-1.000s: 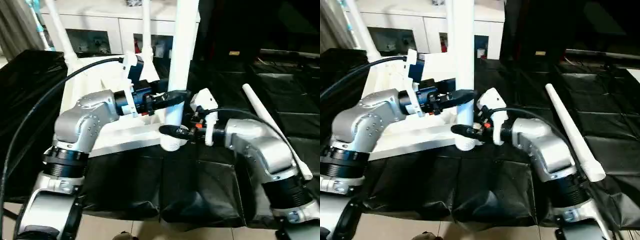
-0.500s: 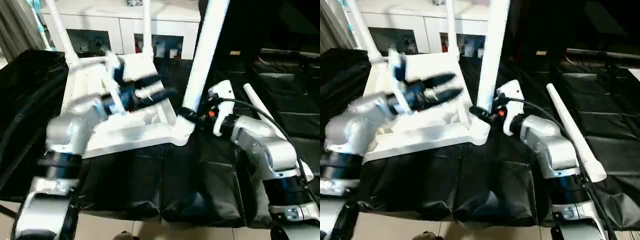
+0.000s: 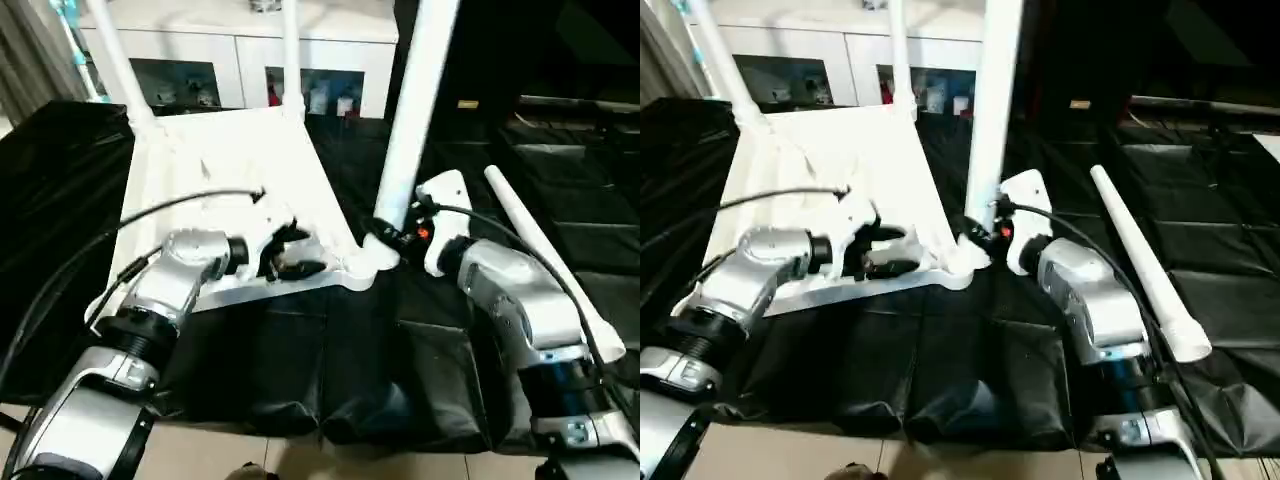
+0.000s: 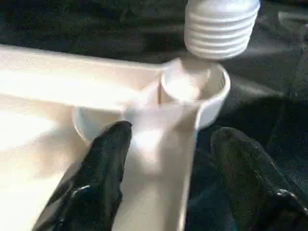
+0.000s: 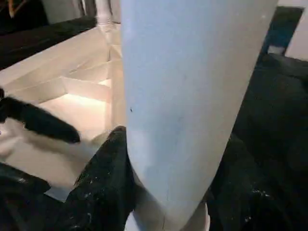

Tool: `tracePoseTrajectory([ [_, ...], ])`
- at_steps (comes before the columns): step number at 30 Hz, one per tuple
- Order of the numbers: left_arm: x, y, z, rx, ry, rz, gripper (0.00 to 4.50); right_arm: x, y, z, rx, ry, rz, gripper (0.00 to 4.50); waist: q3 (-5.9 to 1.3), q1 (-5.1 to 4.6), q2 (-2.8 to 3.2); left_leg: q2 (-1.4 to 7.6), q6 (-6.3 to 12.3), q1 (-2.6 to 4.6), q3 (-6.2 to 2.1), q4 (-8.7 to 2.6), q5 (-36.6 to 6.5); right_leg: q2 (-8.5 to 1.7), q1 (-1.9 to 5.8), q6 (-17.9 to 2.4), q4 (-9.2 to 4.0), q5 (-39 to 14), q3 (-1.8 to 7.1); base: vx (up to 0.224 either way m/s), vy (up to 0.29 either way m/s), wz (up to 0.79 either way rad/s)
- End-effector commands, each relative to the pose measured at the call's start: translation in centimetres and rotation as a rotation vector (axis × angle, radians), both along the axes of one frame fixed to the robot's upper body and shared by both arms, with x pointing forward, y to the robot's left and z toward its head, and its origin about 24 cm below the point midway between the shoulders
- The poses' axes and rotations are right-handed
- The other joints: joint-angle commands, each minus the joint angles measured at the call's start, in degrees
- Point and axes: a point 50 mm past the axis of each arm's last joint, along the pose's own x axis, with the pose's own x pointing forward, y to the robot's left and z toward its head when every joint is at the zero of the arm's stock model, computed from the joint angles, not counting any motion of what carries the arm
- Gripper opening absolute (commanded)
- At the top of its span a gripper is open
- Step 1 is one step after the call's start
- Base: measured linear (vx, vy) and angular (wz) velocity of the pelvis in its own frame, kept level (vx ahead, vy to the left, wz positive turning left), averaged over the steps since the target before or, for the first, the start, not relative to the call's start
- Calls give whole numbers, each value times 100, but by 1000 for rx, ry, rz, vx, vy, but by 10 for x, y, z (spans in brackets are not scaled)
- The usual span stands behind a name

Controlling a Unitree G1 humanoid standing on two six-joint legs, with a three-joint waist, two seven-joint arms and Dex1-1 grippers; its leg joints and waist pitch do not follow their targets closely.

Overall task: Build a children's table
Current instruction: Insert table leg to table base

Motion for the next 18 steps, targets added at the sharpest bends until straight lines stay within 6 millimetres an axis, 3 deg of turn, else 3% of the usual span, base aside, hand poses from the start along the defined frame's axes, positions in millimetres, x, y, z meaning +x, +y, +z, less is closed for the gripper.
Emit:
tracePoseTrajectory([
  [1,2,0,2,6,-7,-17,273,1,-2,4,-8,-31,-20,186,-446,-6,81,303,-205,178,-186,-382,-978,-501,296,-1300,-410,204,264,0,0,0],
  [8,2,1,-9,63,17,-44,222,0,1,2,-14,-35,-29,186,-447,-8,95,311,-195,179,-189,-383,-972,-511,293,-1329,-400,328,268,0,0,0],
  [18,6,-1,-12,119,17,-76,110,1,2,3,-13,-39,-27,186,-439,2,90,315,-168,181,-192,-387,-1037,-531,299,-1367,-418,243,274,0,0,0],
])
